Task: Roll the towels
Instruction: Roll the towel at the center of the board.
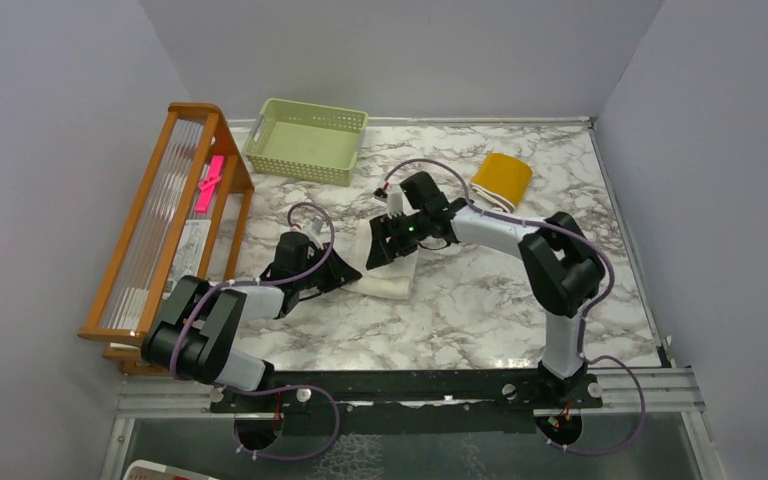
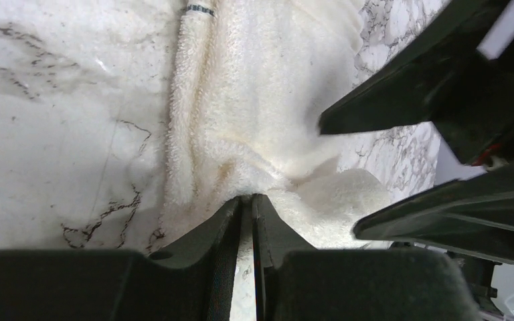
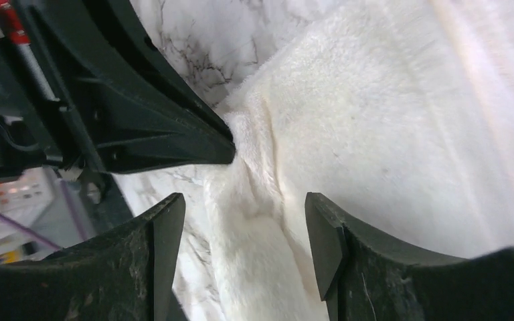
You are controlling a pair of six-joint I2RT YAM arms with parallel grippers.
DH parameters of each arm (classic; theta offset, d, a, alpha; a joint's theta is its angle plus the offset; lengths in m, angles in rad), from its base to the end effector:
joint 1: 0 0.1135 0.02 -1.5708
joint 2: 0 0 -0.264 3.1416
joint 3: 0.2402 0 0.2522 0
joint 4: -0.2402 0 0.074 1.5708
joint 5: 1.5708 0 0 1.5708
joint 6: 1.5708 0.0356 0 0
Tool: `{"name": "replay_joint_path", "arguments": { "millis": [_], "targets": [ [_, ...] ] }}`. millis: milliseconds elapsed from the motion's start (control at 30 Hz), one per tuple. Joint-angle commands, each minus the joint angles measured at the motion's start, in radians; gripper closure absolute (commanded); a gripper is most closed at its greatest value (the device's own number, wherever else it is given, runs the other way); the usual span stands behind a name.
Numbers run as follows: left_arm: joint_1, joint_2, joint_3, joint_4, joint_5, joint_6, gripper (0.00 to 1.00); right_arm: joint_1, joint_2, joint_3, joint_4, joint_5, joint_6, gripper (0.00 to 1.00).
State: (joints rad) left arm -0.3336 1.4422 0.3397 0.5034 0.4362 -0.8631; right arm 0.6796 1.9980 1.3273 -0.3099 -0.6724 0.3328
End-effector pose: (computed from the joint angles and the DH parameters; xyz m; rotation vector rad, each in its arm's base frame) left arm 0.2200 -0.0921 0.1239 -0.3462 2.3181 -1.1187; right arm 0.3091 0.2782 0.1639 -0.7456 2.6006 1.2187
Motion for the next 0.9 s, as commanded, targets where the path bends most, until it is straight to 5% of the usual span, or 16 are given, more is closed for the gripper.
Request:
{"name": "replay_joint_path", "arguments": {
  "millis": [0,233,500,533,867],
  "targets": [
    [-0.02,0.056,-0.001,-0.188,-0.107,0.095,0.83,0.033,-0.185,-0.108,0.163,0.27,-0.171,0.33],
    [-0.022,0.086,0.023,-0.232,-0.124,0.122,0.83,0.229,-0.514,-0.589,0.701,0.302,-0.732,0.19],
    [-0.022,0.095,0.034,-0.251,-0.129,0.129,0.83,0.361,-0.442,-0.642,0.681,0.507,-1.039,0.23],
    [-0.022,0.095,0.036,-0.254,-0.13,0.131,0.95,0.377,-0.426,-0.637,0.681,0.548,-1.064,0.24],
    [-0.022,0.097,0.037,-0.268,-0.132,0.138,0.97,0.427,-0.315,-0.571,0.638,0.677,-1.125,0.4]
  ]
}}
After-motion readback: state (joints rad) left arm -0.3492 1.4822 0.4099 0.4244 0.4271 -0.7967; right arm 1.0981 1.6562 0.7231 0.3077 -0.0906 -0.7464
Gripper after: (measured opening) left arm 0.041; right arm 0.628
